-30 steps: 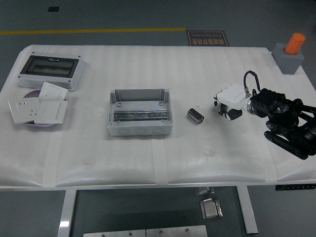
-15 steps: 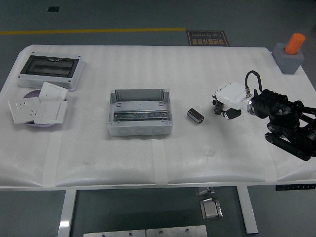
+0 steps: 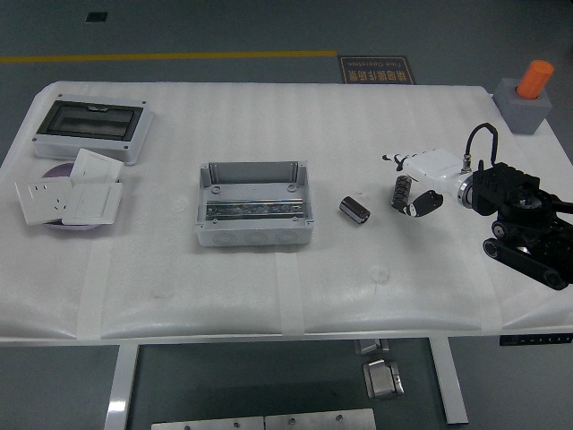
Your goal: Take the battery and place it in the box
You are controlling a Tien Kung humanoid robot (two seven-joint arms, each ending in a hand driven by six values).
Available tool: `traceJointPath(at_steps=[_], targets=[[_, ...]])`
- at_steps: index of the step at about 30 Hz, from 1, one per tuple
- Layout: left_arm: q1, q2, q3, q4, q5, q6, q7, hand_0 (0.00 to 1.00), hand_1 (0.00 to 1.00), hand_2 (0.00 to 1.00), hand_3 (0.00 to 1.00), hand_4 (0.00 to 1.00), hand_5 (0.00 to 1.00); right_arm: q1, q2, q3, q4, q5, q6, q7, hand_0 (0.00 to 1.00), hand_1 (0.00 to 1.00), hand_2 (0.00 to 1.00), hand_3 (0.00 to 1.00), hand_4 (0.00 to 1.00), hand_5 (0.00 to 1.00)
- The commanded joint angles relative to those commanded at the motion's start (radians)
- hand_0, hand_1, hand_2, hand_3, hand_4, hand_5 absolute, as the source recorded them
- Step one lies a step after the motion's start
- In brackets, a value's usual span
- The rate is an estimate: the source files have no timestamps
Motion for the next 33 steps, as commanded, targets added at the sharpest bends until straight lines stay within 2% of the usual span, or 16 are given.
traceJointPath(at_steps=[1,2,6,13,14,21,25,26,33], targets=[[0.000,0.000,0.000,0.000,0.000,0.000,0.000,0.645,0.668,0.501,0.589,0.444,0.518,0.001,-0.001,0.011,-0.004,0.010,0.003,-0.002,0.637,0.689,0.929,0.998,0.977,0.353],[0.000,0.000,0.000,0.000,0.001,-0.001,0.000,0.644,0.668,0.502,0.589,0.444,0.516,0.003,-0.002,0.017,-0.008,0.018,0.005,-0.002,0.672,0.704,0.972,0.998,0.998,0.427],[-0.001,0.000,0.003,0.000,-0.002,-0.001,-0.001,0.644,0.668,0.502,0.589,0.444,0.516,0.015,0.007,0.011,-0.041,0.055,0.011,0.000,0.672,0.704,0.972,0.998,0.998,0.427],[-0.003,0.000,0.000,0.000,-0.002,-0.001,-0.001,0.641,0.668,0.502,0.587,0.444,0.516,0.036,0.049,-0.066,-0.113,0.130,0.022,0.009,0.671,0.706,0.983,0.998,0.998,0.443],[-0.003,-0.001,-0.001,0.000,0.000,-0.002,-0.001,0.640,0.667,0.502,0.588,0.444,0.513,0.038,0.055,-0.076,-0.121,0.142,0.024,0.010,0.671,0.694,0.974,0.998,0.998,0.472],[-0.006,0.000,0.004,0.000,-0.004,-0.001,-0.006,0.640,0.668,0.502,0.587,0.443,0.509,0.044,0.083,-0.107,-0.158,0.178,0.024,0.018,0.671,0.690,0.952,0.998,0.998,0.483],[-0.009,0.001,0.013,0.000,-0.015,0.001,-0.014,0.640,0.668,0.502,0.587,0.443,0.509,0.047,0.089,-0.113,-0.179,0.194,0.022,0.026,0.671,0.690,0.952,0.998,0.998,0.483],[-0.009,0.001,0.015,0.000,-0.017,0.001,-0.015,0.639,0.668,0.502,0.586,0.443,0.508,0.047,0.090,-0.113,-0.183,0.195,0.022,0.028,0.668,0.686,0.907,0.998,0.998,0.494],[-0.010,0.003,0.016,0.000,-0.020,0.002,-0.019,0.637,0.668,0.501,0.587,0.443,0.508,0.045,0.094,-0.101,-0.201,0.198,0.019,0.035,0.661,0.675,0.883,0.998,0.998,0.512]])
